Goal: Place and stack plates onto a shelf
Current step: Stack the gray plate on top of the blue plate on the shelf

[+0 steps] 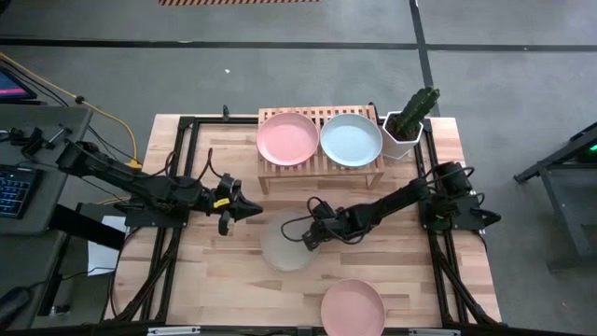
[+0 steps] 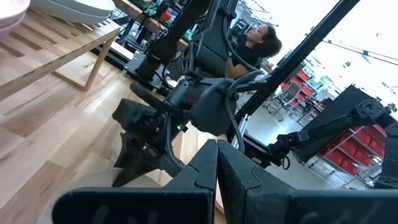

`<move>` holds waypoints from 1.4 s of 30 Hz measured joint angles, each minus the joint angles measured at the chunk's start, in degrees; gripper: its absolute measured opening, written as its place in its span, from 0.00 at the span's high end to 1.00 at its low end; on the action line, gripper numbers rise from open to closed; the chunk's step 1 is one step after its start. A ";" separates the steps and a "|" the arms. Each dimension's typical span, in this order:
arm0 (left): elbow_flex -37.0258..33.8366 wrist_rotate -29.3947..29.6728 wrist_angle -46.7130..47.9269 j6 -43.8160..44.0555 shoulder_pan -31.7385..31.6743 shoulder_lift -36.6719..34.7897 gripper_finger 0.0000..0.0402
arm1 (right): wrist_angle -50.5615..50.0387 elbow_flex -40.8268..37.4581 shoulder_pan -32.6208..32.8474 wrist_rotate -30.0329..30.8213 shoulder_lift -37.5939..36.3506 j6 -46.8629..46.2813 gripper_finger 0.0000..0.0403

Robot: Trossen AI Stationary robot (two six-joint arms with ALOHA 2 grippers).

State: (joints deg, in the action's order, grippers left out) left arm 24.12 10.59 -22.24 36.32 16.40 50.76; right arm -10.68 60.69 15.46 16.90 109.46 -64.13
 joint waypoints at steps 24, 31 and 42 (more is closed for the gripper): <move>0.00 0.04 0.13 -1.47 -0.43 -0.02 1.00 | 11.76 -29.78 -1.86 -17.97 -45.80 -6.65 1.00; 0.00 0.17 -0.06 -1.18 -2.28 -0.02 1.00 | 7.32 -24.84 -4.21 -2.17 -60.81 -4.08 1.00; 0.00 -1.37 -0.32 -1.01 -4.86 -0.02 1.00 | -36.78 0.81 -19.74 17.96 -62.05 -0.31 1.00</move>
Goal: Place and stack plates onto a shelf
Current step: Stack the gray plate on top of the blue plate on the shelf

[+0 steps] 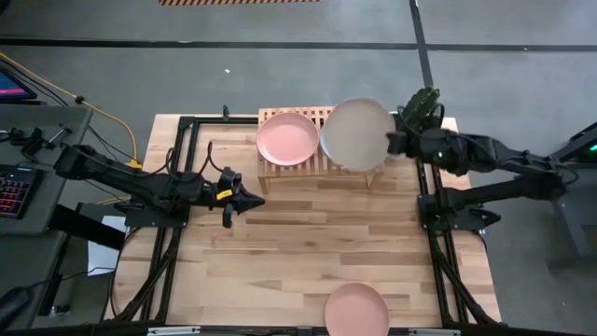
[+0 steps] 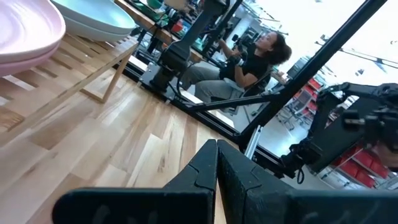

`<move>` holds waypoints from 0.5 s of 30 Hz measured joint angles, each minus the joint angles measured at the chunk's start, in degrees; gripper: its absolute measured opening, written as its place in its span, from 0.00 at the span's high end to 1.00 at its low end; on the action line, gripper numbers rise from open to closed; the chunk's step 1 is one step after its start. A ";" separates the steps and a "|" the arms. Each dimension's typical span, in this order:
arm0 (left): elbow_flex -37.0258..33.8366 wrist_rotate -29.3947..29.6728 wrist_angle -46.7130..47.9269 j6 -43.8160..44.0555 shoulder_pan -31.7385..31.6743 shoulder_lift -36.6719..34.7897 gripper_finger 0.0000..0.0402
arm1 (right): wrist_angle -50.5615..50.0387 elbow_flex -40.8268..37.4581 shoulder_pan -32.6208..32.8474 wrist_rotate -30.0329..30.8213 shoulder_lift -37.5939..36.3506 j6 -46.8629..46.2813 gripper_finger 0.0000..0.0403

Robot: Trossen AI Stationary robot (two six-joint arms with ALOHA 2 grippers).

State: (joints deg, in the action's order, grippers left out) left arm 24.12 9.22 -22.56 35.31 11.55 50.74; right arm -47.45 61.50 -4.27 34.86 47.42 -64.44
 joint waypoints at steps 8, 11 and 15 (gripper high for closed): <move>0.00 -1.23 -0.05 0.02 -1.48 0.00 1.00 | -4.99 -0.50 -11.97 -2.46 4.01 -0.73 1.00; 0.00 -1.21 -0.05 0.02 -1.47 0.00 1.00 | -4.43 -1.51 -14.38 -4.96 5.63 -1.37 1.00; 0.00 -1.21 -0.18 0.02 -1.46 0.00 1.00 | -2.79 -1.57 -15.67 -7.10 7.41 -1.06 1.00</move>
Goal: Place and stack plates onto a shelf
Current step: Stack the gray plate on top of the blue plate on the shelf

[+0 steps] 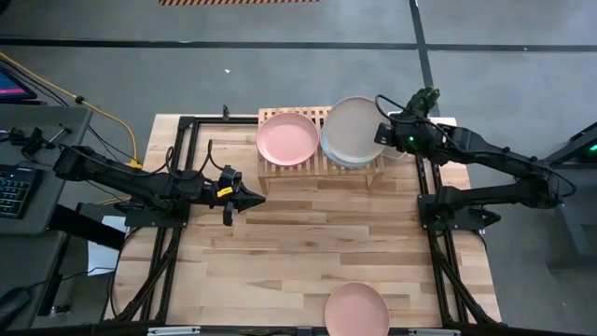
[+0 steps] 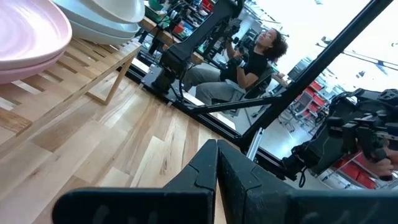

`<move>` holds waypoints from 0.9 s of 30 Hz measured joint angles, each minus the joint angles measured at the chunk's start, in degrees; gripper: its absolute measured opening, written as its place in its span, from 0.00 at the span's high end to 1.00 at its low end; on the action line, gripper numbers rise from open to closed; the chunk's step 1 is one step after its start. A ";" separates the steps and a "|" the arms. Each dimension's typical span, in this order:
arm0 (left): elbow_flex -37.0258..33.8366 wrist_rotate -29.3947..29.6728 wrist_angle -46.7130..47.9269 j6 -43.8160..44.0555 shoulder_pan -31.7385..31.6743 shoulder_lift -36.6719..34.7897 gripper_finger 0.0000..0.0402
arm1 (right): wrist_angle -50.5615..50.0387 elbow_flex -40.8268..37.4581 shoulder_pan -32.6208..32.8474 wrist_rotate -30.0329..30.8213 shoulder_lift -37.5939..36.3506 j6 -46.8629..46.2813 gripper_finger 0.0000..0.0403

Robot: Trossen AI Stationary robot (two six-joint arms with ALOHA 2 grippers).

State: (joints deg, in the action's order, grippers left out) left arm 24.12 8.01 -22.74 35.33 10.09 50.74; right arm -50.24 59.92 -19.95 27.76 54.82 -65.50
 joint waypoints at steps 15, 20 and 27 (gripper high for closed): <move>0.00 0.00 0.00 0.02 0.00 0.00 1.00 | -0.04 0.00 -0.69 -4.73 1.10 -0.01 1.00; 0.00 0.00 0.00 0.39 0.00 0.00 1.00 | 0.05 0.00 -0.67 -6.27 1.02 1.35 0.92; 0.00 0.00 0.00 0.61 0.00 0.00 1.00 | -0.08 0.00 -0.67 -7.52 1.01 3.96 0.64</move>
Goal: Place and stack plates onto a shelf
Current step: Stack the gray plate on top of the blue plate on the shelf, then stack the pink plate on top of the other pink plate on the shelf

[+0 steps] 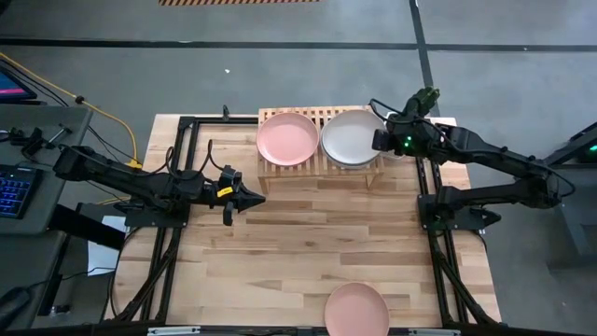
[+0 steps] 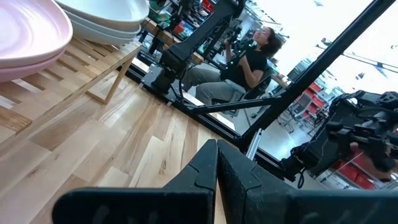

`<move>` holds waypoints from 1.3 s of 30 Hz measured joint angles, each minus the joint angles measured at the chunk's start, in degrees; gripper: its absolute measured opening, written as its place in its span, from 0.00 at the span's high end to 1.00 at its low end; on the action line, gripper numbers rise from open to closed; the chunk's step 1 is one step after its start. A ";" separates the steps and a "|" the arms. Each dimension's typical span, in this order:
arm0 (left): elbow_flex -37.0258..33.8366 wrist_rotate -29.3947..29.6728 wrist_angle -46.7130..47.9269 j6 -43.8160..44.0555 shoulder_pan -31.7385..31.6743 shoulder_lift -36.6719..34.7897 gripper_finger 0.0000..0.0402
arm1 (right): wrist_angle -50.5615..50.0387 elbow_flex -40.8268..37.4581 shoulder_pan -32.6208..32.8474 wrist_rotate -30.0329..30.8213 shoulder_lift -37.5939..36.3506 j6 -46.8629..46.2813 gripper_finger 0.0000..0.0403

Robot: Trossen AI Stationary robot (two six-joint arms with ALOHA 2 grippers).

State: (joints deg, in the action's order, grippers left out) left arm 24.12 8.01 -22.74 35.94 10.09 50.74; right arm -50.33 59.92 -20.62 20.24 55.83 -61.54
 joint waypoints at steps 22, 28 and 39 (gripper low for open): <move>0.00 0.02 0.15 0.94 0.00 0.00 1.00 | 1.05 0.00 2.03 -13.84 -11.72 3.54 0.46; 0.00 0.02 0.20 1.44 0.00 0.00 1.00 | 7.56 0.00 12.96 -26.74 -10.70 2.07 0.46; 0.00 0.02 0.22 1.95 -1.43 0.00 1.00 | 18.75 0.00 49.54 -28.06 9.34 -9.64 0.46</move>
State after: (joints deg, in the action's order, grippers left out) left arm 24.12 8.03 -22.52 37.89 8.65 50.74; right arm -31.57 59.92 28.92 -7.82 65.17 -71.18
